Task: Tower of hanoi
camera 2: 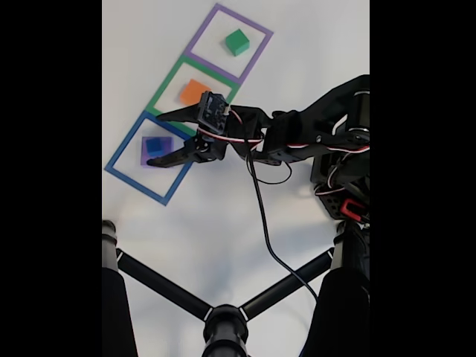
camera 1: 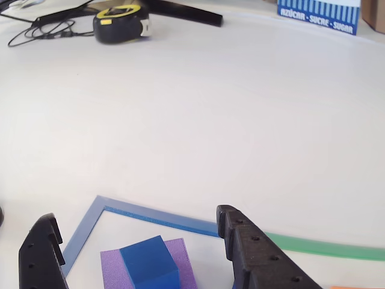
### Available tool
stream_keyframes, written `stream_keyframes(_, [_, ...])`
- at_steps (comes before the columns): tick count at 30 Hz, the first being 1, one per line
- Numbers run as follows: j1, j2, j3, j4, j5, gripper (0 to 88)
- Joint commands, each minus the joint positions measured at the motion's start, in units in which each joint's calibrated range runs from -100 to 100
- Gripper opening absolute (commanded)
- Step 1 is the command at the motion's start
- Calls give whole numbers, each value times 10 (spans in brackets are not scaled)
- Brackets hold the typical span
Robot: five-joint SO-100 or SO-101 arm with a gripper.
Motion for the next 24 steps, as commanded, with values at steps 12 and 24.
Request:
stream_keyframes(12, [-23,99,-51,-74,0,297])
stream_keyframes(24, [-31,171,-74,-116,0,297])
